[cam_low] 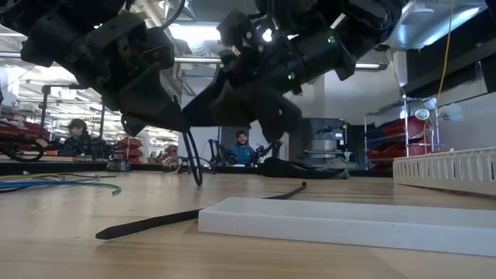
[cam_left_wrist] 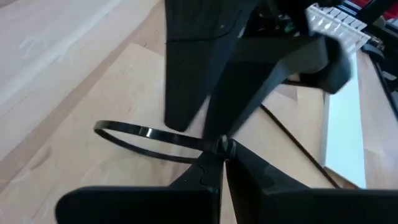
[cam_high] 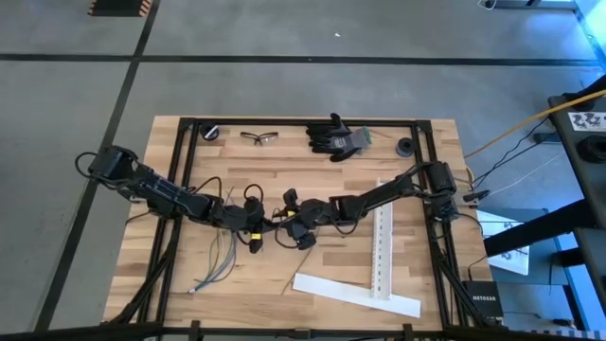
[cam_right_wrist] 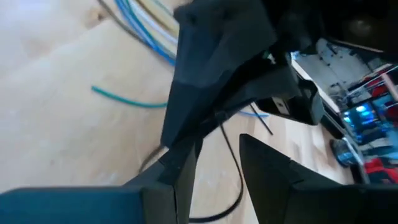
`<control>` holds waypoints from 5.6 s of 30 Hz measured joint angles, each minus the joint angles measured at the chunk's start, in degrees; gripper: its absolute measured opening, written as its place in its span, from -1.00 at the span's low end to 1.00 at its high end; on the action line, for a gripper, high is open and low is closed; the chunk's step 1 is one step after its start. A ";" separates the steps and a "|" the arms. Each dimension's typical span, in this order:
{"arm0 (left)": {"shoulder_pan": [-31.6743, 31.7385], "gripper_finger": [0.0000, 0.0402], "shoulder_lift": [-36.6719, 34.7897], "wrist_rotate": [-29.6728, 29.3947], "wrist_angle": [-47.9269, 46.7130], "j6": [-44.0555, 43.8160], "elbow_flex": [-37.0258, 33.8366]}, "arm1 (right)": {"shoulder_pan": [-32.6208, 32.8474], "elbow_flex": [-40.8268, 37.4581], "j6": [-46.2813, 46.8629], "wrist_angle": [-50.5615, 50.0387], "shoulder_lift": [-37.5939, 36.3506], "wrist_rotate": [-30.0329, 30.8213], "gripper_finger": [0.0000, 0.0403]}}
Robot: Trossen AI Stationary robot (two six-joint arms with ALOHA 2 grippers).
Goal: Ziptie cables
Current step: Wrap the cable wires with the black zip tie
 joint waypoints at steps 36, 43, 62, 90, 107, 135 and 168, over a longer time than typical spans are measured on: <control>2.20 -1.00 -0.02 0.34 -0.79 -0.53 0.04 | 3.65 0.00 -6.60 -1.33 1.56 5.61 -1.00; 3.76 -1.00 -0.07 -0.07 -2.09 -1.61 0.07 | 4.42 0.00 -12.72 -1.79 1.65 9.43 -1.00; 5.75 -1.00 2.08 5.70 -1.73 1.71 -0.01 | 4.80 0.24 -7.51 4.72 5.97 11.99 -1.00; 7.02 -0.39 -8.13 11.58 -18.88 25.42 0.76 | 3.81 -0.02 -4.33 5.49 6.85 12.50 -1.00; 15.88 -0.41 -4.70 25.19 -13.13 47.57 0.66 | 3.72 0.00 -4.24 4.46 6.83 12.50 -1.00; 16.46 -1.00 0.28 22.80 -8.07 47.76 0.63 | 3.68 0.00 -2.58 3.63 6.70 13.90 -1.00; 12.09 -0.38 1.26 19.48 -14.87 46.23 4.96 | 7.11 2.43 5.63 -6.71 6.20 16.58 -1.00</control>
